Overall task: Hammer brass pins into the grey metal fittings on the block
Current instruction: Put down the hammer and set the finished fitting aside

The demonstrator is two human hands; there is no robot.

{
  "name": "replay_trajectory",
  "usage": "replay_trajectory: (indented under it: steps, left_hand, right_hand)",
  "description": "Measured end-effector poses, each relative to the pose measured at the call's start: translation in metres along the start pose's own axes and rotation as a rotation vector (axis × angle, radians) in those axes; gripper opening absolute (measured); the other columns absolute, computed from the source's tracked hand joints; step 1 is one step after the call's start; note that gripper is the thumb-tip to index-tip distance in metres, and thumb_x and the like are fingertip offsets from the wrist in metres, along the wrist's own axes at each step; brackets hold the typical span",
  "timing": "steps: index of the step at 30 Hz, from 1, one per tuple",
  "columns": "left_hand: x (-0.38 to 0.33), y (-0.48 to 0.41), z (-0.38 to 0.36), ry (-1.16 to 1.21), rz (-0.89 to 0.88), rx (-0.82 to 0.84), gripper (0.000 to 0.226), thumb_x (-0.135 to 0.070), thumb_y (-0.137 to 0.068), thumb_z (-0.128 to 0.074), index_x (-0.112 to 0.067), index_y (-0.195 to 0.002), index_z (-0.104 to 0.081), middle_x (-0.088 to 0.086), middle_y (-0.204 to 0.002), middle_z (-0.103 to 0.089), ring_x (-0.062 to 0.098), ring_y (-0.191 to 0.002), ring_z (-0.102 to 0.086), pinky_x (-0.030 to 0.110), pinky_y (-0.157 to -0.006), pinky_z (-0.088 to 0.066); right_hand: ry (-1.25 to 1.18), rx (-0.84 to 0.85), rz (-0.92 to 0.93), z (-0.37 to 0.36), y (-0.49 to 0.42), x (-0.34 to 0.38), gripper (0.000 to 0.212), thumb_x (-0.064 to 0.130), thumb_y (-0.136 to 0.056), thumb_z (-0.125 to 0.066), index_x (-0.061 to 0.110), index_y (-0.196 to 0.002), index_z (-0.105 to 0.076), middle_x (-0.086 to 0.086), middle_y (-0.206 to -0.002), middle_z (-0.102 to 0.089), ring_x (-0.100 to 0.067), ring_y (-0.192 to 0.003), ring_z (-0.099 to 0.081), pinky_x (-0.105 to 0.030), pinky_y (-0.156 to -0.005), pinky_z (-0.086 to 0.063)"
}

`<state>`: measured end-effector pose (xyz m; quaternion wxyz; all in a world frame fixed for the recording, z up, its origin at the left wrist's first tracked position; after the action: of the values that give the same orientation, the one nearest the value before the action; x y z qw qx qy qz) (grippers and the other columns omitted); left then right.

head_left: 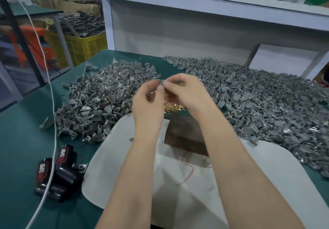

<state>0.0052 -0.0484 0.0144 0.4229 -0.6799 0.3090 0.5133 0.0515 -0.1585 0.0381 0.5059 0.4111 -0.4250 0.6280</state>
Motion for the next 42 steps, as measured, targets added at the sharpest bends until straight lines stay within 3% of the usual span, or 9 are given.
replay_trajectory:
  steps: [3,6,10,17,22,29,33,38,42]
  left_hand:
    - [0.002,0.009,-0.017,-0.085,-0.042,0.156,0.01,-0.013,-0.09,-0.062,-0.021,-0.096,-0.065,-0.011,-0.086,-0.065,0.002,-0.079,-0.062,0.016,-0.075,-0.05]
    - [0.004,0.008,-0.018,-0.095,-0.035,0.131,0.011,-0.006,-0.089,-0.062,-0.015,-0.093,-0.066,-0.004,-0.085,-0.066,0.013,-0.082,-0.064,0.022,-0.079,-0.051]
    - [0.012,0.002,-0.001,0.041,0.069,-0.068,0.007,-0.008,-0.087,-0.066,-0.013,-0.092,-0.065,0.0,-0.088,-0.068,0.009,-0.082,-0.064,0.015,-0.077,-0.049]
    - [0.017,0.001,0.015,0.258,0.146,-0.262,0.013,-0.009,-0.086,-0.067,-0.019,-0.081,-0.062,-0.004,-0.08,-0.064,0.005,-0.074,-0.06,0.016,-0.073,-0.05]
    - [0.018,0.001,0.015,0.323,0.173,-0.283,0.014,-0.007,-0.087,-0.066,-0.018,-0.081,-0.061,-0.005,-0.08,-0.063,0.005,-0.075,-0.06,0.015,-0.075,-0.051]
    - [0.018,0.002,0.009,0.301,0.185,-0.224,0.015,-0.007,-0.086,-0.067,-0.02,-0.08,-0.062,-0.002,-0.083,-0.066,0.005,-0.076,-0.061,0.017,-0.074,-0.049]
    - [0.016,0.004,0.002,0.281,0.166,-0.153,0.011,-0.006,-0.087,-0.066,-0.017,-0.083,-0.063,0.0,-0.084,-0.067,-0.001,-0.068,-0.06,0.011,-0.063,-0.046]
    - [0.017,0.01,-0.019,0.334,0.264,0.107,0.01,-0.008,-0.094,-0.057,-0.015,-0.086,-0.057,0.002,-0.091,-0.068,0.004,-0.082,-0.065,0.017,-0.078,-0.052]
    - [0.012,0.028,-0.048,0.523,0.436,0.427,0.01,-0.006,-0.096,-0.049,-0.012,-0.089,-0.054,0.014,-0.107,-0.067,0.018,-0.101,-0.065,0.029,-0.097,-0.049]
  right_hand:
    - [-0.025,-0.038,-0.029,0.021,0.012,-0.01,0.008,0.009,-0.09,-0.06,0.003,-0.09,-0.063,-0.022,-0.093,-0.069,-0.016,-0.065,-0.063,-0.025,-0.062,-0.054]
    - [-0.057,-0.058,-0.024,0.035,0.015,-0.018,0.019,0.015,-0.092,-0.058,0.01,-0.075,-0.064,-0.006,-0.069,-0.07,-0.011,-0.057,-0.064,-0.024,-0.059,-0.054]
    - [0.574,-0.116,-0.022,0.025,-0.002,-0.031,0.016,0.029,-0.086,-0.065,0.014,-0.084,-0.07,-0.005,-0.09,-0.071,-0.023,-0.086,-0.065,-0.035,-0.082,-0.052]
    - [1.056,0.154,-0.246,-0.033,-0.025,-0.049,0.009,0.009,-0.081,-0.058,0.013,-0.084,-0.051,-0.007,-0.095,-0.055,-0.028,-0.093,-0.056,-0.033,-0.07,-0.04]
    - [1.035,0.127,-0.196,-0.042,-0.029,-0.046,0.023,-0.001,-0.081,-0.053,0.004,-0.101,-0.062,-0.012,-0.112,-0.061,-0.031,-0.101,-0.059,-0.035,-0.072,-0.042]
    - [1.02,0.128,-0.185,-0.041,-0.031,-0.047,0.01,-0.001,-0.084,-0.05,0.009,-0.082,-0.051,-0.008,-0.09,-0.053,-0.028,-0.086,-0.054,-0.034,-0.071,-0.043]
    - [0.955,0.027,-0.13,-0.025,-0.034,-0.037,0.015,-0.001,-0.085,-0.053,0.002,-0.095,-0.062,-0.012,-0.097,-0.062,-0.03,-0.096,-0.061,-0.029,-0.07,-0.043]
    - [0.402,-0.364,0.043,0.038,-0.007,-0.015,0.02,0.011,-0.095,-0.048,0.011,-0.098,-0.068,-0.003,-0.096,-0.068,-0.019,-0.093,-0.063,-0.027,-0.082,-0.045]
    - [0.21,-0.417,0.172,0.055,0.034,-0.007,0.013,0.01,-0.093,-0.052,0.019,-0.093,-0.062,0.01,-0.082,-0.061,-0.006,-0.079,-0.058,-0.023,-0.079,-0.047]
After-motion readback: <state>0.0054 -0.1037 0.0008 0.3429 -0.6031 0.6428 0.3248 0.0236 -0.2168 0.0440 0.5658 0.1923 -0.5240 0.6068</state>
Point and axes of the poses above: each hand's wrist, its own y-axis away from the middle knuckle, its own z-axis out of the back of the hand, x = y × z, the point moved 6 cm from there along -y, towards the middle knuckle
